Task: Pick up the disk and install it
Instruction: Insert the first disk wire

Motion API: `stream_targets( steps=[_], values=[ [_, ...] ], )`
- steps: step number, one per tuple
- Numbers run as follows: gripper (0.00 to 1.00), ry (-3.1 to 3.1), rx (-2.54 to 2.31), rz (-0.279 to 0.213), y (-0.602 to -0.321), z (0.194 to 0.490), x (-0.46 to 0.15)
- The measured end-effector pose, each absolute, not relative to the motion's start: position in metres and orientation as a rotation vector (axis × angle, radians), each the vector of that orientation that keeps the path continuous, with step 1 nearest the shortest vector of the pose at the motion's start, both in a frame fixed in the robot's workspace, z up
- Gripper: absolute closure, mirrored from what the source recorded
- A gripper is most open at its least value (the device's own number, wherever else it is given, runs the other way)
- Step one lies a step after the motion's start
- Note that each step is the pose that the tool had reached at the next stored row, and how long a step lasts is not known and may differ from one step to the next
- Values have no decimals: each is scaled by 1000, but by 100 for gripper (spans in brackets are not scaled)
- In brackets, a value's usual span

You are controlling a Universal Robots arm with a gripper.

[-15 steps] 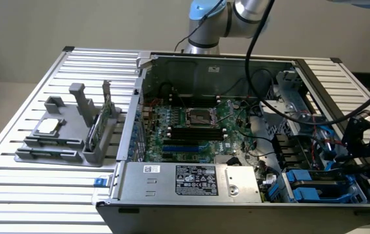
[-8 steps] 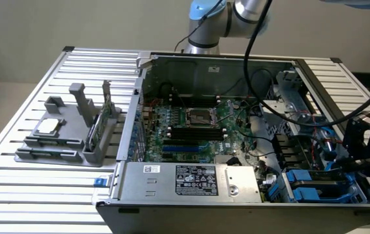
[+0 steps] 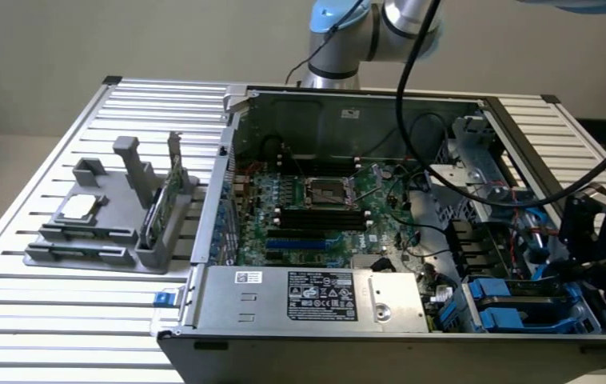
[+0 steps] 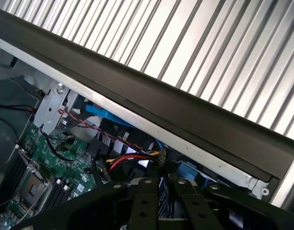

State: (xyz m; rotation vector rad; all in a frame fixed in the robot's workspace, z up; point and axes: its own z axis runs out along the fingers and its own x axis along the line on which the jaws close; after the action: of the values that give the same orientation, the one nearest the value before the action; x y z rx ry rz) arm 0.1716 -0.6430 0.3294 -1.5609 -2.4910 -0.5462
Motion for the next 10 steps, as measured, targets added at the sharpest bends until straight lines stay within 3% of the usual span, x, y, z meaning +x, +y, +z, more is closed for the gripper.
stream_targets(
  steps=[10],
  values=[
    [83, -2488, -1569, -547, -643, 336, 159]
  ],
)
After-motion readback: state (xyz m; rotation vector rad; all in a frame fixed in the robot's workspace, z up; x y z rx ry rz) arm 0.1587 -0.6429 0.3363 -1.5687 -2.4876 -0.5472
